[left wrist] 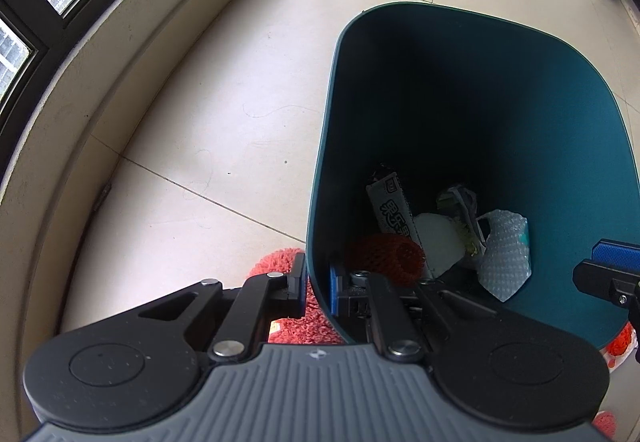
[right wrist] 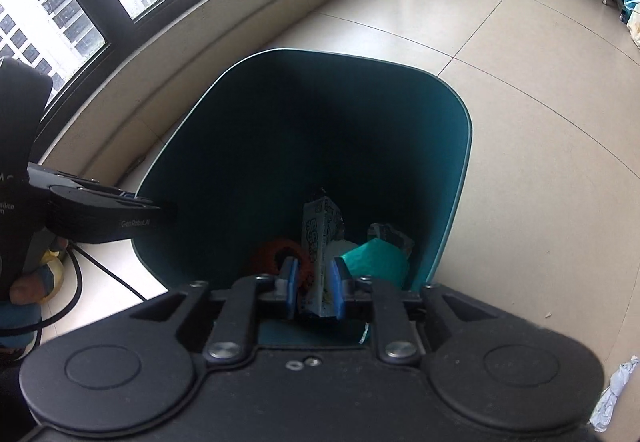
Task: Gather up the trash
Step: 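Lift the teal plastic sheet into the teal bin and release it, then grasp the red plastic bag on the floor with the right tool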
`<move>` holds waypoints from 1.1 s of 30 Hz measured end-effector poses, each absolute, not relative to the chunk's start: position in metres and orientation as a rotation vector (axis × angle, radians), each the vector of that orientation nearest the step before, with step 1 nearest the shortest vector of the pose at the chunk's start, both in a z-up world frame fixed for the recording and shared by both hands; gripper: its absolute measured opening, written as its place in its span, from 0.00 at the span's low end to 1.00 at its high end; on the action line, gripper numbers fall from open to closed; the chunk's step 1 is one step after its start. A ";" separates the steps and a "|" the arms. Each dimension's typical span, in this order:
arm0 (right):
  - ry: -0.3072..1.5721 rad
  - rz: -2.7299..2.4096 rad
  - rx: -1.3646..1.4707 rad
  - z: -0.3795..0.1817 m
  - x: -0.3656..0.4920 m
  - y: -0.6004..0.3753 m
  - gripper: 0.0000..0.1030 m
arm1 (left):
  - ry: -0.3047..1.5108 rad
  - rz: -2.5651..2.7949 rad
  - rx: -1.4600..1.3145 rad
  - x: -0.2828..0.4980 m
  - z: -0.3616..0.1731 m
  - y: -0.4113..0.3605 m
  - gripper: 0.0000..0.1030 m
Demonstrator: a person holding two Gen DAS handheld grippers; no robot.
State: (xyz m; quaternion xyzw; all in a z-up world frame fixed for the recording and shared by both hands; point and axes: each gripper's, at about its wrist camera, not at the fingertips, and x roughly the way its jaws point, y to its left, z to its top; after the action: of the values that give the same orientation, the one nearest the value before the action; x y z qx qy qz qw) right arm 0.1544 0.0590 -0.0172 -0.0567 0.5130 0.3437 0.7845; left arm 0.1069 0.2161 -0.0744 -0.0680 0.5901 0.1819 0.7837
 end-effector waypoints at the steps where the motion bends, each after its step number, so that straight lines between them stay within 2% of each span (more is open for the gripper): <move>1: 1.104 0.743 -0.126 -0.015 0.153 0.058 0.23 | 1.273 0.393 -0.146 0.107 -0.074 0.216 0.10; 7: 1.077 0.755 -0.108 0.000 0.143 0.039 0.36 | 1.274 0.393 -0.148 0.107 -0.074 0.216 0.10; 15: 1.012 0.711 -0.068 0.021 0.141 -0.003 0.49 | 1.275 0.398 -0.145 0.107 -0.073 0.217 0.10; 19: 1.010 0.644 -0.034 0.020 0.141 -0.039 0.51 | 1.272 0.401 -0.142 0.107 -0.073 0.216 0.10; 31: 1.151 0.316 0.097 -0.051 0.162 -0.153 0.62 | 1.267 0.407 -0.144 0.105 -0.072 0.216 0.10; 33: 1.195 0.266 0.134 -0.072 0.168 -0.173 0.68 | 1.267 0.408 -0.145 0.106 -0.072 0.216 0.10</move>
State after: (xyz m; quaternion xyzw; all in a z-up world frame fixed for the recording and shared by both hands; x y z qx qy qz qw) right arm 0.1676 -0.1727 -0.0723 0.0629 0.5603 0.1249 0.8164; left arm 0.1056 0.2162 -0.0717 -0.0672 0.5871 0.1892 0.7842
